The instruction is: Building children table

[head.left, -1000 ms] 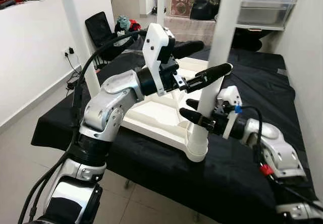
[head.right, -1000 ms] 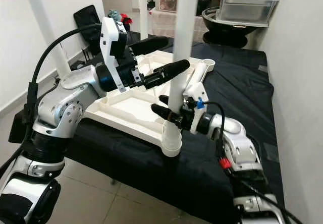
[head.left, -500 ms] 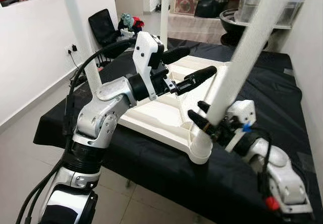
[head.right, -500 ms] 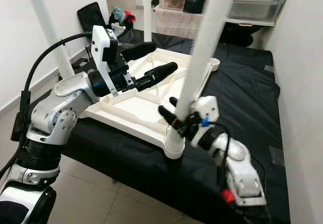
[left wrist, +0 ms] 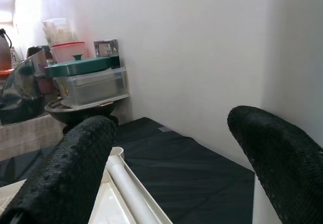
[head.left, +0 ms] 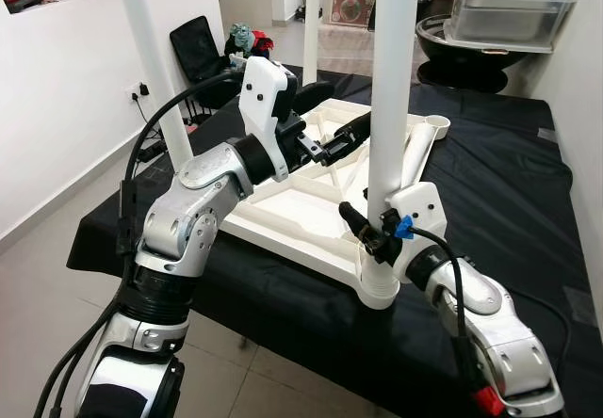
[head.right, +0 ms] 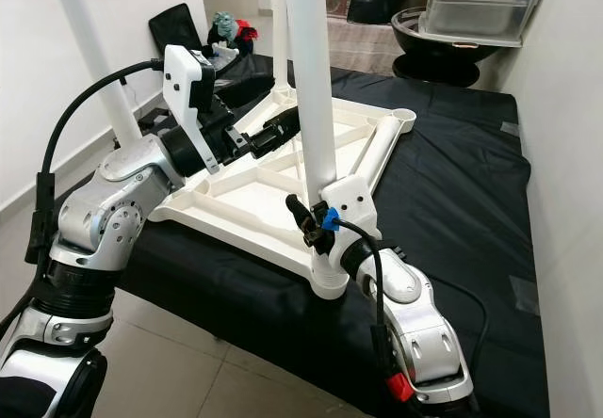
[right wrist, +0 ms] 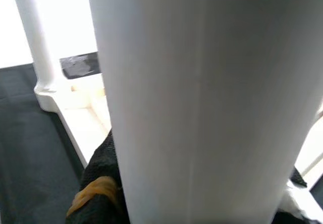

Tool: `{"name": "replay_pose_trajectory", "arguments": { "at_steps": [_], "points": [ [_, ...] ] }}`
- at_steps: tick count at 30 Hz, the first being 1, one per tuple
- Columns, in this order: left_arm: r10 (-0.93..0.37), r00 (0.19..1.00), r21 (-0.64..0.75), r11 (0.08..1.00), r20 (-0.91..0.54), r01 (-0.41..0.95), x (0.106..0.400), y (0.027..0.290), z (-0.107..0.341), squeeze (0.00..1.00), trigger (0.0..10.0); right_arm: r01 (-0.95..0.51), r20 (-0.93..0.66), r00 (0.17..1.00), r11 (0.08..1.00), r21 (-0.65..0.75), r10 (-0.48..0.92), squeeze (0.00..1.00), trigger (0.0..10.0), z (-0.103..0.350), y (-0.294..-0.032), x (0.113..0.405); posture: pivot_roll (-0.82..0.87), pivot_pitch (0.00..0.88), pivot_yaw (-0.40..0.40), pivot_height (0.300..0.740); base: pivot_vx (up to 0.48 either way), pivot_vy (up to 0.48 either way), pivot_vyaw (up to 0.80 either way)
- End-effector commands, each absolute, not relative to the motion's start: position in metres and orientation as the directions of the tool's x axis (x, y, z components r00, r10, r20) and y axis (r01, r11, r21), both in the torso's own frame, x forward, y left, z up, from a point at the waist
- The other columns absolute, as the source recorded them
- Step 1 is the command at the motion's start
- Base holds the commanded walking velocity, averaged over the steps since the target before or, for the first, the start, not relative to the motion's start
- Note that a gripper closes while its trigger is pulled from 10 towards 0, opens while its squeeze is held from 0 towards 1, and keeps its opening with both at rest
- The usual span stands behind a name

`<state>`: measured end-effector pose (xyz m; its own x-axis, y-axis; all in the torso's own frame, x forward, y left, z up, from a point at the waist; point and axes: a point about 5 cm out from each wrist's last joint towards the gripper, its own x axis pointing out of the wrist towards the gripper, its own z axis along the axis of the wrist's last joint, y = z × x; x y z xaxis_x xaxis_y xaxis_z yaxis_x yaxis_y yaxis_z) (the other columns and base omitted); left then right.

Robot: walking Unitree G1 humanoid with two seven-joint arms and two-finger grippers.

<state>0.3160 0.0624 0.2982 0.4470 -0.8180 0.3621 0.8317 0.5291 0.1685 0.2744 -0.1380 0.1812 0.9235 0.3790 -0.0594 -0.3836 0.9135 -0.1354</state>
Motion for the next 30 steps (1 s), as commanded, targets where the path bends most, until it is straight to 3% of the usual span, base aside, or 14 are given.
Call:
{"name": "replay_pose_trajectory", "arguments": {
  "at_steps": [1,9,13,14,15,16,17,18,23,26,30],
  "points": [
    [-0.849,0.391,0.189,0.474,0.355,0.860,0.308,0.052,0.297,1.00,10.0,-0.302,-0.269,0.924,0.950,-0.080,0.271,0.00,0.0,0.144,-0.151,0.274,-0.11,0.000,-0.001,0.740,0.000,0.000,0.00],
    [-0.862,0.373,0.212,0.458,0.342,0.863,0.306,0.050,0.297,1.00,10.0,-0.169,-0.274,0.950,0.985,-0.039,0.152,0.00,0.0,0.144,-0.157,0.271,-0.10,0.000,-0.005,0.740,0.000,0.000,0.00],
    [-0.900,0.282,0.244,0.370,0.332,0.896,0.297,0.042,0.300,1.00,10.0,-0.071,-0.263,0.963,0.997,-0.020,0.063,0.00,0.0,0.140,-0.158,0.264,-0.10,0.000,-0.008,0.740,0.000,0.000,0.00],
    [-0.913,0.246,0.252,0.334,0.325,0.908,0.294,0.039,0.301,0.85,10.0,-0.031,-0.253,0.967,0.999,-0.007,0.028,0.00,0.0,0.141,-0.158,0.262,-0.10,0.000,-0.009,0.740,0.000,0.000,0.00],
    [-0.913,0.246,0.252,0.334,0.325,0.908,0.294,0.039,0.301,0.85,10.0,-0.031,-0.253,0.967,0.999,-0.007,0.028,0.00,0.0,0.141,-0.158,0.262,-0.10,0.000,-0.009,0.740,0.000,0.000,0.00],
    [-0.922,0.224,0.261,0.312,0.317,0.913,0.292,0.036,0.302,0.17,10.0,0.004,-0.241,0.971,1.000,0.009,-0.002,0.00,0.0,0.141,-0.158,0.260,-0.10,0.000,-0.009,0.740,0.000,0.000,0.00],
    [-0.922,0.224,0.261,0.312,0.317,0.913,0.292,0.036,0.302,0.17,10.0,0.004,-0.241,0.971,1.000,0.009,-0.002,0.00,0.0,0.141,-0.158,0.260,-0.10,0.000,-0.009,0.740,0.000,0.000,0.00],
    [-0.926,0.214,0.268,0.302,0.312,0.915,0.292,0.034,0.303,0.00,10.0,0.031,-0.232,0.972,0.999,0.020,-0.025,0.00,0.0,0.143,-0.158,0.258,-0.10,0.000,-0.008,0.740,0.000,0.000,0.00],
    [-0.927,0.214,0.282,0.304,0.309,0.910,0.297,0.031,0.308,0.00,10.0,0.009,-0.220,0.975,0.999,0.041,0.000,0.00,0.0,0.144,-0.148,0.254,-0.11,0.000,-0.001,0.740,0.000,0.000,0.00],
    [-0.911,0.267,0.285,0.358,0.314,0.889,0.307,0.028,0.313,0.00,10.0,-0.010,-0.210,0.977,0.999,0.046,0.020,0.00,0.0,0.146,-0.143,0.254,-0.10,0.000,-0.001,0.740,0.000,0.000,0.00],
    [-0.910,0.274,0.275,0.362,0.311,0.891,0.310,0.025,0.315,0.00,10.0,-0.012,-0.201,0.979,0.999,0.043,0.021,0.00,0.0,0.148,-0.141,0.254,-0.10,0.000,0.001,0.740,0.000,0.000,0.00]
  ]
}}
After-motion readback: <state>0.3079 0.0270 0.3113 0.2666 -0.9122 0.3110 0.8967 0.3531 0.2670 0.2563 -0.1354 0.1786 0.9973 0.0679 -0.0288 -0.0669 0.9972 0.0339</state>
